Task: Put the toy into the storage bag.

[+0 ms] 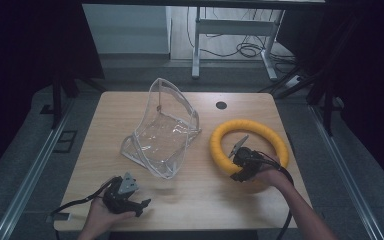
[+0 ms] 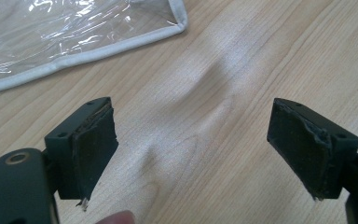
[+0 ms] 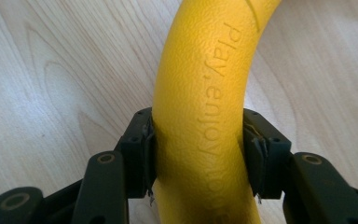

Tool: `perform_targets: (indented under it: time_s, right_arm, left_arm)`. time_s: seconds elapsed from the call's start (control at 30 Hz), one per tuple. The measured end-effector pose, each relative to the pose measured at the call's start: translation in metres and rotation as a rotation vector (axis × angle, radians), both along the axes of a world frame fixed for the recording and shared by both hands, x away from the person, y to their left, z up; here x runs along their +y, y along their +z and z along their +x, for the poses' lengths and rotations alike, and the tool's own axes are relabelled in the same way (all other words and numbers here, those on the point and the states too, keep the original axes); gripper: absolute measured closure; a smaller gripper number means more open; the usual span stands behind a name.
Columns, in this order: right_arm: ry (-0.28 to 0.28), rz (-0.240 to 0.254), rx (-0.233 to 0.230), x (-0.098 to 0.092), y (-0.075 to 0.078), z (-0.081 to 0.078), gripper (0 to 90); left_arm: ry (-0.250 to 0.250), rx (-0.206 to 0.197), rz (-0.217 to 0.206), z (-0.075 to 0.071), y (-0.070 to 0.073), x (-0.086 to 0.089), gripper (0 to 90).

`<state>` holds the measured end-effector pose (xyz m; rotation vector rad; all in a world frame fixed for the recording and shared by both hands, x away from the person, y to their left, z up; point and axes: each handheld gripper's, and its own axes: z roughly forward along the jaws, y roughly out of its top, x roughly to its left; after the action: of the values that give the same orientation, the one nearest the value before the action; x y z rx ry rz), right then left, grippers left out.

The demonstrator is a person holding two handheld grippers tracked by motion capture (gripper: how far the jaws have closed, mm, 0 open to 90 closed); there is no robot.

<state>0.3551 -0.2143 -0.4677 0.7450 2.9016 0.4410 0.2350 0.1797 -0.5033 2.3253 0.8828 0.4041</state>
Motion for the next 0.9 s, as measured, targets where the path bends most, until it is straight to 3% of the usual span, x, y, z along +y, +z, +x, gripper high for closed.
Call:
perform_targets:
  time_s: [0.63,0.9]
  right_arm:
    - [-0.033,0.080,-0.056,-0.009,0.034,-0.005,51.5]
    - [-0.050,0.151,-0.078,-0.012,0.049,-0.006,51.6]
  left_arm:
    - [0.000,-0.001,-0.004,0.000,0.000,0.000,15.4]
    - [0.000,-0.001,-0.004,0.000,0.000,0.000,15.5]
